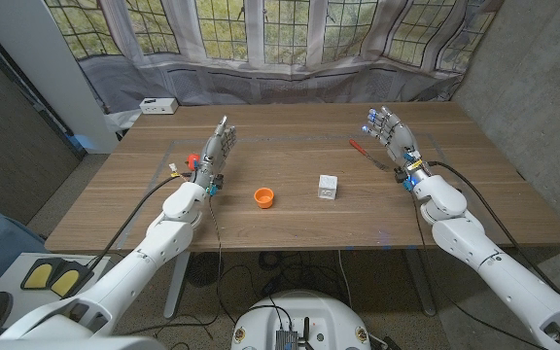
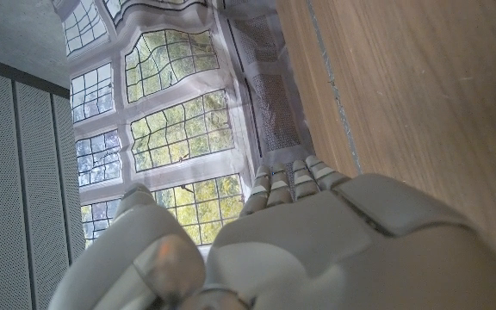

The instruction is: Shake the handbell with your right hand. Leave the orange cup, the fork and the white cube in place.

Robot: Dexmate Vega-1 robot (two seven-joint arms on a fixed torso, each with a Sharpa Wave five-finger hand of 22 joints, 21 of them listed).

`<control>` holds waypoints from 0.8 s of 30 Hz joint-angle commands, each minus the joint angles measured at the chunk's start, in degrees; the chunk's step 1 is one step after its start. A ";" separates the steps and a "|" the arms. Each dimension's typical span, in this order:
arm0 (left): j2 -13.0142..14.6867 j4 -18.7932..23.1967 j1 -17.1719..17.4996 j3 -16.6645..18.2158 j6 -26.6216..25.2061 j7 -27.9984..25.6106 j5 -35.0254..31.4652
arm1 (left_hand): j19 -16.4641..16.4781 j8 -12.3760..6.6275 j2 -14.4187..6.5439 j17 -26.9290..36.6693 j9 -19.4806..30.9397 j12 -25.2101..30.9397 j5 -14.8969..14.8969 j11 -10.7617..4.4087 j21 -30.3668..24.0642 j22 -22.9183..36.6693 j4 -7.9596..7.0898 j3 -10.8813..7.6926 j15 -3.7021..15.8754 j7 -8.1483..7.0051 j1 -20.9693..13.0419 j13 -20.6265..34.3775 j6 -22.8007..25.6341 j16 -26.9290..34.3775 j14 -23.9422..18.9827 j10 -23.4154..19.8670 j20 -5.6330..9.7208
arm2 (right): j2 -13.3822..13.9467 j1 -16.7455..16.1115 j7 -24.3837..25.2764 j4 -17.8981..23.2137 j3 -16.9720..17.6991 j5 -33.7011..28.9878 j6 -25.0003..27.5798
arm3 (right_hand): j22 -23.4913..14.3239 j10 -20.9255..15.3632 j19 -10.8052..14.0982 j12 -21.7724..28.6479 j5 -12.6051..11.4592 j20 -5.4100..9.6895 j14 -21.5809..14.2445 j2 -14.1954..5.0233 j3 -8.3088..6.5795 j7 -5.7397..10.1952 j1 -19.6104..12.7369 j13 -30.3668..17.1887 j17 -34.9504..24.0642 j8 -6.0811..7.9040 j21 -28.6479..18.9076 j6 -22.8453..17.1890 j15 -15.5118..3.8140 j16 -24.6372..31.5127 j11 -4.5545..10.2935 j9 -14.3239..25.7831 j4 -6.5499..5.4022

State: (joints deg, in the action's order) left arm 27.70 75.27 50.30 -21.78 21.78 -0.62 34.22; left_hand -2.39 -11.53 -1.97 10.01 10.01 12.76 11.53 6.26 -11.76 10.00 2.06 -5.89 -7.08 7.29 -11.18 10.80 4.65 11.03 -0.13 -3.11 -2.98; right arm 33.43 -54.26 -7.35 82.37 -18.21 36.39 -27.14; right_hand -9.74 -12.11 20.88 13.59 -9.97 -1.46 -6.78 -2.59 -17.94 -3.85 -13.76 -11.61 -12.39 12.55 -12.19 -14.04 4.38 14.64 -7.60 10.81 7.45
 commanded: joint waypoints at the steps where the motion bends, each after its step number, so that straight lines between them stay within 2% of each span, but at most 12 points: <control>1: 1.30 2.95 1.27 -0.95 -1.84 -3.85 -3.73 | 0.20 -0.35 -0.08 0.27 0.19 0.43 0.02 0.14 -0.08 0.17 0.30 -0.13 -0.01 0.73 -0.52 0.28 0.64 0.26 -0.59 -0.78 -0.49 | 2.37 -2.23 0.37 3.28 1.71 -1.08 -2.72 | -0.22 -1.11 1.03 0.59 -0.21 0.38 -1.32 -0.34 0.09 -0.08 -0.46 -0.08 -0.18 0.44 -0.07 -1.01 -0.33 0.38 0.13 0.12 0.34; 5: 1.31 2.97 1.42 -0.79 -1.01 -2.23 -2.66 | 0.18 -0.32 -0.15 0.27 0.20 0.42 0.01 0.38 -0.04 0.17 0.35 -0.16 -0.05 0.71 -0.59 0.29 0.77 0.22 -0.63 -0.86 -0.54 | 3.32 -2.83 0.64 5.00 2.10 -1.31 -2.25 | -0.21 -1.16 1.12 0.54 -0.21 0.49 -1.42 -0.36 0.09 -0.13 -0.56 -0.08 -0.16 0.46 -0.05 -1.24 -0.40 0.36 0.15 0.12 0.40; 12: 3.28 7.45 3.86 0.15 -2.17 -2.46 -1.76 | 0.10 -0.39 -0.28 0.27 0.20 0.38 -0.02 0.41 0.06 0.18 0.44 -0.23 -0.02 0.62 -0.71 0.29 1.30 0.09 -0.47 -0.94 -0.69 | 4.31 -5.21 0.83 8.02 3.51 0.29 -2.27 | -0.21 -0.69 1.07 0.24 -0.23 0.49 -1.28 -0.47 0.03 -0.20 -0.80 -0.09 -0.13 0.23 0.06 -1.01 -0.25 0.20 0.19 0.12 0.50; 14: 3.60 8.15 4.24 0.33 -2.35 -2.14 -1.31 | 0.27 -0.42 -0.34 0.27 0.20 0.43 -0.03 0.26 0.01 0.18 0.48 -0.26 -0.04 0.60 -0.76 0.30 1.51 0.12 -0.61 -1.12 -0.71 | 4.58 -5.85 0.86 8.55 3.89 0.46 -2.45 | -0.23 -0.65 0.29 0.15 -0.22 -0.28 -1.15 -0.63 0.04 -0.15 -0.81 -0.12 -0.23 0.13 0.42 -1.03 0.18 0.14 0.06 0.12 0.45; 15: 3.72 8.43 4.39 0.35 -2.40 -1.95 -1.16 | 0.46 -0.40 -0.41 0.27 0.21 0.56 -0.04 0.33 -0.03 0.18 0.51 -0.29 0.09 0.58 -0.81 0.30 1.64 0.21 -0.92 -1.54 -0.77 | 4.46 -6.12 0.83 8.65 4.06 0.59 -2.86 | -0.26 -0.96 -0.02 0.22 -0.21 -0.86 -1.40 -0.76 0.08 0.46 -0.72 -0.16 -0.36 0.22 0.56 -1.49 0.41 0.26 0.27 0.12 0.35; 17: 3.94 8.90 4.53 0.24 -2.58 -1.59 -1.09 | 1.02 -0.45 -0.51 0.27 0.21 0.58 -0.05 0.28 -0.20 0.18 0.56 -0.34 0.12 0.56 -0.88 0.31 2.02 0.29 -1.27 -1.71 -1.04 | 3.99 -6.78 0.69 8.82 4.39 0.99 -4.06 | -0.34 -1.52 -0.15 0.30 -0.14 -1.01 -1.92 -0.96 0.26 1.10 -0.42 -0.27 -0.73 0.86 0.60 -3.81 0.46 0.54 0.40 0.14 0.13; 24: 4.13 9.29 4.75 0.14 -2.12 -1.22 -1.40 | 1.64 -0.37 -0.66 0.26 0.22 0.69 -0.10 0.32 -0.31 0.19 0.70 -0.41 0.02 0.55 -1.04 0.32 2.42 0.39 -1.93 -2.35 -1.43 | 5.36 -10.25 1.38 11.89 6.33 -0.04 -6.16 | -0.39 -2.05 1.65 0.28 -0.13 -0.64 -3.37 -1.06 0.32 -0.45 -0.66 -0.36 -1.05 0.46 -0.02 -3.91 -0.34 1.12 0.07 0.12 0.30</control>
State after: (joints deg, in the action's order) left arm 30.85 82.47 54.02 -21.84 19.76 -2.42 32.60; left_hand -1.30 -11.53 -2.58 10.00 10.00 13.20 11.53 6.35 -11.76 10.00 2.29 -6.11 -6.68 7.18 -11.79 10.80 6.39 11.02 -1.37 -4.87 -4.08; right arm 37.27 -60.33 -6.57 90.35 -14.26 36.50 -30.95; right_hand -10.02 -13.72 21.62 13.59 -9.97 -2.14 -9.45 -2.90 -17.80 -3.50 -14.06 -11.87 -13.20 13.22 -11.77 -18.13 4.17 15.20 -7.48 10.80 7.59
